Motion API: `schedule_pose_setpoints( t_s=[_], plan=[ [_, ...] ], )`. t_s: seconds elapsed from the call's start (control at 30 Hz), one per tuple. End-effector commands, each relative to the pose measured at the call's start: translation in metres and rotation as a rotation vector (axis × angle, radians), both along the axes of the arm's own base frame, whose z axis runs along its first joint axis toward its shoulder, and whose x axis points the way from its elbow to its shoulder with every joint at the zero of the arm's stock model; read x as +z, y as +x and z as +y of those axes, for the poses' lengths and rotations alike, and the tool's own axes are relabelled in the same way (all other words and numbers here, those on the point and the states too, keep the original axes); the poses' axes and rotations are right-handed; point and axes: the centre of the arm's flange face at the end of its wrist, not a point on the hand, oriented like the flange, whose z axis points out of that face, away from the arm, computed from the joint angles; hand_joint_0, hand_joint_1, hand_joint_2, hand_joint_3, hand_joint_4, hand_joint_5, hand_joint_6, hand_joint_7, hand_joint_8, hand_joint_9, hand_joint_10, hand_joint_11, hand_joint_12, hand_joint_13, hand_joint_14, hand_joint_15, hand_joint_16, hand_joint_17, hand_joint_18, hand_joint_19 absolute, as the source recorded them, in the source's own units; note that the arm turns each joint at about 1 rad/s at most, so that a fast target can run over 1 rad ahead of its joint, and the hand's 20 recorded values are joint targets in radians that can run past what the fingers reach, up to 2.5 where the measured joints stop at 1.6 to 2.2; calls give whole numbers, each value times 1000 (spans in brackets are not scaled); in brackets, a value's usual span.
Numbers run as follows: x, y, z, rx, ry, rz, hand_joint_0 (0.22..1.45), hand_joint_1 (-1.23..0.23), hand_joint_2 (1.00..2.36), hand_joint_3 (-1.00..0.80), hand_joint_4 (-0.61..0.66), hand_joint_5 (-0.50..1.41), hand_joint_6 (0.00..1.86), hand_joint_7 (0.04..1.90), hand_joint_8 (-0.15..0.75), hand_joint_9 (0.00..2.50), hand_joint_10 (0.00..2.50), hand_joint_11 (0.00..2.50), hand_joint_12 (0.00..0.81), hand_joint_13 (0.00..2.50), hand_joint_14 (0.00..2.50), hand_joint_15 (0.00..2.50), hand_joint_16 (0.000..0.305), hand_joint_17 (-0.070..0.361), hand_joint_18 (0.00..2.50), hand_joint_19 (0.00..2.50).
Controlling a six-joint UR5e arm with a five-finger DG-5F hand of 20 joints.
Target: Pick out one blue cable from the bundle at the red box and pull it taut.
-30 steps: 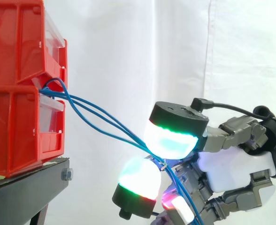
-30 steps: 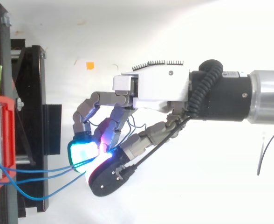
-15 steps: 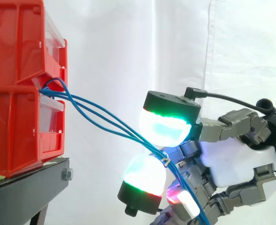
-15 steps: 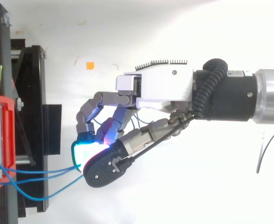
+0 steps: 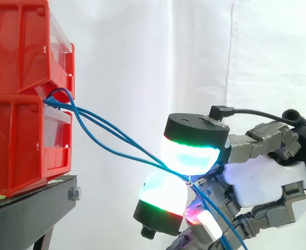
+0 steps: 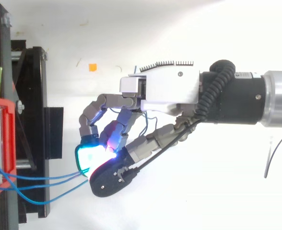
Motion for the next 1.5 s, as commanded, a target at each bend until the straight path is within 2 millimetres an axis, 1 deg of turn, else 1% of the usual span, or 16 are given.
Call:
schedule_pose_setpoints(
  t_s=[0.0, 0.2, 0.47, 0.57, 0.87, 1.07, 1.1, 1.23, 1.33, 1.47],
  plan=[
    [0, 0, 0, 0, 0, 0, 687, -881, 1019, -259, -14, -115, 903, 1115, 326, 1168, 21, 585, 183, 714, 10, 263, 27, 61, 684, 353],
    [0, 0, 0, -1, -2, 0, 743, -913, 1017, -297, -48, -115, 910, 1214, 326, 1186, 20, 581, 184, 720, 10, 260, 28, 63, 710, 349],
    [0, 0, 1, 2, -1, 0, 795, -911, 1012, -371, -81, -116, 917, 1313, 327, 1203, 22, 596, 180, 721, 9, 253, 28, 62, 714, 359],
    [0, 0, 0, -1, -2, 0, 814, -913, 1008, -408, -119, -115, 918, 1377, 323, 1207, 22, 590, 178, 723, 9, 251, 28, 63, 716, 361],
    [-1, -1, 1, 0, -3, 9, 824, -924, 1001, -484, -197, -112, 932, 1311, 298, 1230, 21, 603, 175, 731, 9, 243, 29, 65, 752, 363],
    [-1, -1, 1, 2, -3, 12, 807, -942, 1000, -500, -218, -107, 936, 1263, 284, 1260, 22, 602, 168, 740, 11, 243, 29, 64, 772, 353],
    [-1, -2, 1, 2, -3, 13, 792, -941, 1000, -494, -222, -106, 940, 1201, 282, 1266, 20, 600, 164, 742, 9, 241, 28, 64, 777, 342],
    [-1, -2, 0, 0, -3, 13, 750, -928, 1003, -465, -216, -98, 935, 1143, 268, 1294, 21, 608, 155, 745, 9, 237, 28, 62, 776, 344],
    [-1, -2, 1, 2, -3, 13, 694, -897, 1002, -473, -211, -90, 929, 1037, 272, 1310, 22, 590, 145, 730, 9, 244, 26, 58, 725, 350],
    [-1, -2, 1, 2, -3, 15, 676, -883, 1001, -485, -207, -89, 916, 1067, 264, 1305, 22, 588, 141, 719, 9, 245, 25, 57, 697, 352]
  ],
)
